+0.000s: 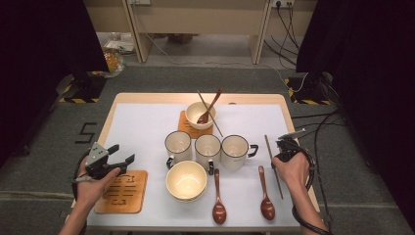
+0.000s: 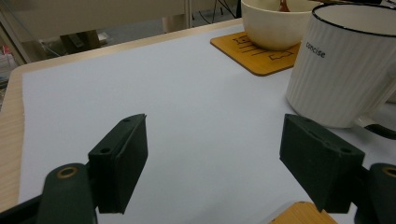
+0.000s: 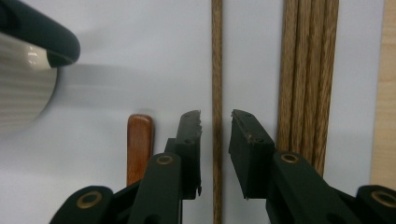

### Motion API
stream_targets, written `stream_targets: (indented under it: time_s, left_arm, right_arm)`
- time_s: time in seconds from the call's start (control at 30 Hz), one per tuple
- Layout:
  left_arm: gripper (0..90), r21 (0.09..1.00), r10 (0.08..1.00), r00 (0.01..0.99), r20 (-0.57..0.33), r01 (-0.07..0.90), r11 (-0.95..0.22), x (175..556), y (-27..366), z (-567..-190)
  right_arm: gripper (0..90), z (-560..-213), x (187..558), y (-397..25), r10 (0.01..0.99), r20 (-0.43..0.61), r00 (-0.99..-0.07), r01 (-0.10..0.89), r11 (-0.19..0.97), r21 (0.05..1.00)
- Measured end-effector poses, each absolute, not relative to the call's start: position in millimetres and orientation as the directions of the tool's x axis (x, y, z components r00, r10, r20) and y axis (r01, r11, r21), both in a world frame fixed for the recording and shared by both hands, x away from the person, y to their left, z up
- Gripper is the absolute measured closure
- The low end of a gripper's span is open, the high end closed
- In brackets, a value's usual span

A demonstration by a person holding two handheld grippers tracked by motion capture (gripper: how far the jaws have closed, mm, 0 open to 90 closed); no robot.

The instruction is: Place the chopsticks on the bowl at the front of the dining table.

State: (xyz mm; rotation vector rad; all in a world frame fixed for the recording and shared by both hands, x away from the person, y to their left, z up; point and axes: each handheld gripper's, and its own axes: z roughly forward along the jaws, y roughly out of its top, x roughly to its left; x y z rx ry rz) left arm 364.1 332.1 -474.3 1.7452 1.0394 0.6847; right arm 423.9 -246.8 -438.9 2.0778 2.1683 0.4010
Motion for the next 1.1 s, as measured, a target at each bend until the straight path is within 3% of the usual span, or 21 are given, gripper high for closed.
stream_targets:
  time_s: [1.1]
  left_arm:
    - [23.0,0.924,0.877,0.480,-0.007,0.339,-0.178,364,332,-474]
  right_arm:
    - [74.7,-448,395,-244,0.996,0.069,-0.053,0.981,0.039,0.190]
